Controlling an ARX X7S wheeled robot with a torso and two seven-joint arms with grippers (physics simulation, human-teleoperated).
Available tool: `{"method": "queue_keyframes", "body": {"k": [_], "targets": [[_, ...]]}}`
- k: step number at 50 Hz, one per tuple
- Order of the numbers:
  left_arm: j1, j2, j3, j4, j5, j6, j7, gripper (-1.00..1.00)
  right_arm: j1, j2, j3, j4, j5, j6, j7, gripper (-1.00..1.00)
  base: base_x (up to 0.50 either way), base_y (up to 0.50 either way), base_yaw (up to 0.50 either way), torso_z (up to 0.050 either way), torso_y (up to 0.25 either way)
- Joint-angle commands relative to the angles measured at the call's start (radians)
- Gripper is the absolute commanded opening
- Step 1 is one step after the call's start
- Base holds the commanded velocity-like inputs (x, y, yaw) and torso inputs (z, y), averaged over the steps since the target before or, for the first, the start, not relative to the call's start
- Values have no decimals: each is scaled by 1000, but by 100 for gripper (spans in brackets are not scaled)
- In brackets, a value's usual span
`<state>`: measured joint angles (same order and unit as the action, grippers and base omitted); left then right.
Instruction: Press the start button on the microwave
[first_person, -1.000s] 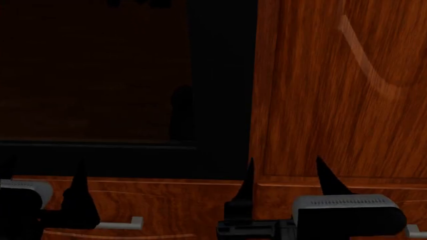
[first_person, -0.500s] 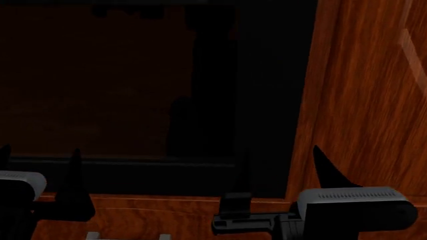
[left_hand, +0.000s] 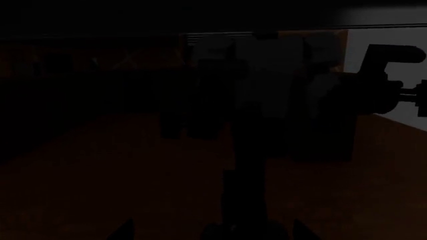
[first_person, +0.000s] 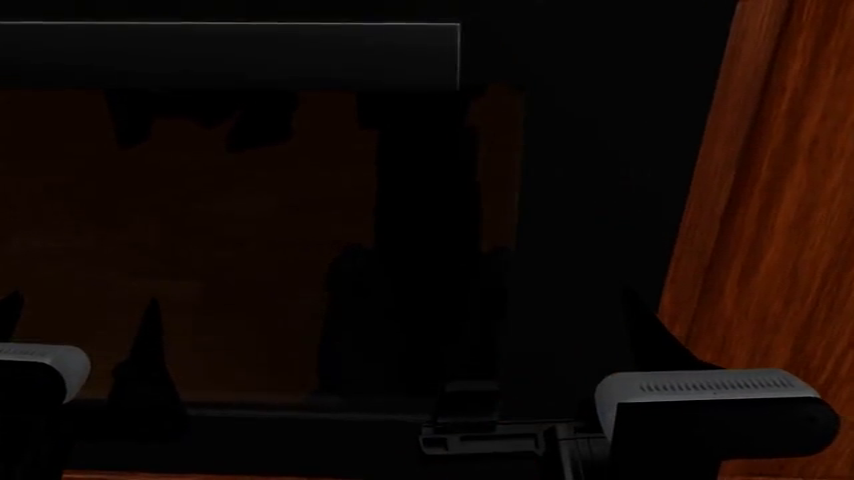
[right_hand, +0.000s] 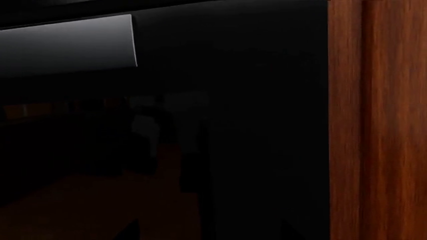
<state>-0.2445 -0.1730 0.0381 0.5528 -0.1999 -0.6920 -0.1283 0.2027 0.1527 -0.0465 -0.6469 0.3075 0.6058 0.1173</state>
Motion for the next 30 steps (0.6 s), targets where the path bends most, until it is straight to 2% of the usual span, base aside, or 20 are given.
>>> {"method": "queue_keyframes", "body": {"k": [1, 10, 15, 19, 30], "targets": [[3, -3, 1, 5, -12, -2, -8, 100, -1, 4, 4, -5, 17, 8, 15, 100, 31, -289, 0, 0, 0], [10, -7, 0, 1, -19, 7, -13, 100, -7, 9, -2, -6, 22, -7, 18, 100, 132, -302, 0, 0, 0], [9, -8, 0, -4, -23, 11, -15, 100, -4, 14, -9, -10, 29, -7, 17, 100, 0, 0, 0, 0, 0], [8, -9, -1, 5, -29, 1, -20, 100, -2, 13, -8, -8, 31, -3, 27, 100, 397, 0, 0, 0, 0], [8, -13, 3, 8, -35, -1, -28, 100, -18, 28, -14, -63, 26, -3, 50, 100, 0, 0, 0, 0, 0]]}}
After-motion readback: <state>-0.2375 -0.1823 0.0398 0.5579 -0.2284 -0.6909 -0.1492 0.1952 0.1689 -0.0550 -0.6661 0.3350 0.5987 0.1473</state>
